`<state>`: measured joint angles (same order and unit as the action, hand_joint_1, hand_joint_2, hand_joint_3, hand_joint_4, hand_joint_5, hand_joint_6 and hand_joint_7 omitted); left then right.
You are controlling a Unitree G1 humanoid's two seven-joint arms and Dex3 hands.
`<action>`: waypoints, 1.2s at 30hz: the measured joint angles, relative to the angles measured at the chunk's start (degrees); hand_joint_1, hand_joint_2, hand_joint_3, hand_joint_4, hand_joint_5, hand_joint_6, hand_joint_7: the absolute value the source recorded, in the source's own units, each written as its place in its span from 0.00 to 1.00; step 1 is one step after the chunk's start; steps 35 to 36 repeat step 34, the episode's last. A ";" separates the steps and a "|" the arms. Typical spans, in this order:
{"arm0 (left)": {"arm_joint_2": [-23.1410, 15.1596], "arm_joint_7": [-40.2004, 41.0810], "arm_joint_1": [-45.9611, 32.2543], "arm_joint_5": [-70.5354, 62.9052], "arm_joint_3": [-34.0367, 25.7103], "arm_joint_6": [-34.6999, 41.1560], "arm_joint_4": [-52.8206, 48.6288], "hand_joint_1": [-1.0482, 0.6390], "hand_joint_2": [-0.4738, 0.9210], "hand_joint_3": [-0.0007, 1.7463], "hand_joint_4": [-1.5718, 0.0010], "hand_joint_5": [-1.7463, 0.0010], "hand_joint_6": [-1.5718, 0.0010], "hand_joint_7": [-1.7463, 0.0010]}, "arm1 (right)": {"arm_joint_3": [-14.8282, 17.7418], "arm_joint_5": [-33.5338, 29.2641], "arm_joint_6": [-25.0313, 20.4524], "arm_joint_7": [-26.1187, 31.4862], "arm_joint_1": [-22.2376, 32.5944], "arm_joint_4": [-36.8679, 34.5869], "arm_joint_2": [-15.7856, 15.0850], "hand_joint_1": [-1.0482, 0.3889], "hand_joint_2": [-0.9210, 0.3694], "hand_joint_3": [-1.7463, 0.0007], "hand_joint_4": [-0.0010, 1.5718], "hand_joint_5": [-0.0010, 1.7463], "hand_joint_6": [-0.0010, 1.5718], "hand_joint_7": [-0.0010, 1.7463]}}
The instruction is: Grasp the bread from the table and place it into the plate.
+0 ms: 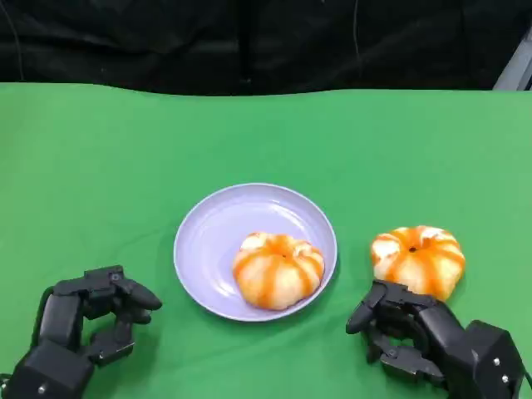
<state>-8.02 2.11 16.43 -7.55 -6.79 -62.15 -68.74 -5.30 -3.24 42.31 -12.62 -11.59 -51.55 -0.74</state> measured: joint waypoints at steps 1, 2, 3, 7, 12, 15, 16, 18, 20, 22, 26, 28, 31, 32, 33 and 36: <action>0.00 -0.01 -0.03 0.07 0.01 -0.05 0.00 0.69 0.66 0.70 0.37 0.27 0.30 0.41 | 0.00 0.00 0.00 0.00 0.00 0.00 0.00 0.74 0.01 0.66 0.43 0.99 0.45 0.77; 0.18 -0.69 -0.16 0.80 -0.06 -0.22 0.00 0.69 0.65 0.71 0.37 0.26 0.30 0.40 | 0.00 0.03 0.01 -0.02 0.00 0.00 0.00 0.74 0.01 0.66 0.42 0.99 0.45 0.78; 0.61 -1.77 -0.41 1.91 -0.19 -0.61 0.00 0.69 0.65 0.71 0.37 0.26 0.30 0.40 | 0.01 0.04 0.01 -0.02 0.00 0.00 0.00 0.74 0.01 0.66 0.42 0.99 0.45 0.78; 3.32 -7.34 -2.00 5.25 -0.36 -1.22 -0.04 0.69 0.64 0.72 0.36 0.24 0.31 0.38 | -0.02 -0.03 -0.08 0.12 0.06 0.21 -0.01 0.74 0.01 0.66 0.42 0.99 0.44 0.78; 3.52 -9.94 -2.11 6.86 -0.80 -1.24 -0.04 0.68 0.63 0.73 0.36 0.23 0.31 0.38 | -0.05 -0.05 -0.09 0.17 0.08 0.25 -0.01 0.74 0.01 0.66 0.42 0.99 0.45 0.78; 3.52 -10.58 -2.12 7.11 -0.96 -1.24 -0.04 0.68 0.63 0.73 0.37 0.23 0.31 0.38 | -0.04 -0.04 -0.09 0.18 0.08 0.25 -0.02 0.74 0.01 0.66 0.42 0.99 0.45 0.78; 3.52 -10.67 -2.11 7.20 -0.96 -1.24 -0.04 0.68 0.63 0.73 0.36 0.23 0.31 0.38 | -0.04 -0.04 -0.09 0.17 0.08 0.25 -0.02 0.74 0.01 0.66 0.43 0.99 0.45 0.78; 3.52 -10.92 -2.11 7.40 -1.01 -1.24 -0.04 0.68 0.62 0.74 0.36 0.23 0.31 0.37 | -0.04 -0.03 -0.09 0.17 0.08 0.25 -0.02 0.73 0.01 0.67 0.43 0.99 0.45 0.78; 3.52 -11.11 -2.11 7.39 -1.00 -1.26 -0.04 0.68 0.60 0.76 0.36 0.22 0.31 0.37 | -0.04 -0.02 -0.11 0.11 0.08 0.25 -0.02 0.73 0.02 0.66 0.43 0.99 0.45 0.77; 3.53 -11.28 -2.12 7.38 -0.95 -1.50 -0.05 0.68 0.60 0.77 0.36 0.22 0.31 0.36 | -0.03 0.00 -0.11 0.09 0.08 0.25 -0.02 0.73 0.02 0.66 0.43 0.99 0.45 0.77; 3.53 -11.36 -2.12 7.13 -0.88 -2.01 -0.05 0.68 0.60 0.77 0.36 0.22 0.32 0.36 | -0.03 -0.04 -0.10 0.12 0.08 0.25 -0.05 0.73 0.02 0.66 0.43 0.99 0.46 0.77; 3.53 -11.36 -2.12 6.83 -0.77 -2.12 -0.05 0.68 0.60 0.77 0.37 0.23 0.32 0.36 | -0.03 -0.03 -0.10 0.14 0.08 0.25 -0.06 0.73 0.02 0.65 0.43 0.99 0.46 0.77; 3.53 -11.38 -2.12 6.78 -0.67 -2.26 -0.05 0.67 0.60 0.77 0.36 0.24 0.32 0.36 | -0.03 -0.02 -0.10 0.13 0.09 0.28 -0.08 0.73 0.02 0.65 0.43 0.99 0.45 0.77; 3.53 -11.40 -2.12 6.78 -0.67 -2.26 -0.05 0.67 0.59 0.77 0.36 0.25 0.32 0.36 | -0.03 -0.04 -0.10 0.13 0.10 0.29 -0.09 0.73 0.03 0.65 0.43 0.99 0.45 0.78; 3.53 -11.41 -2.12 6.76 -0.62 -2.26 -0.05 0.67 0.59 0.77 0.36 0.25 0.32 0.37 | -0.03 -0.03 -0.09 0.12 0.10 0.30 -0.10 0.74 0.03 0.65 0.43 0.98 0.45 0.78; 3.53 -11.40 -2.12 6.71 -0.53 -2.26 -0.05 0.67 0.59 0.77 0.36 0.25 0.32 0.37 | -0.03 -0.03 -0.06 0.11 0.10 0.28 -0.12 0.74 0.03 0.65 0.43 0.98 0.45 0.78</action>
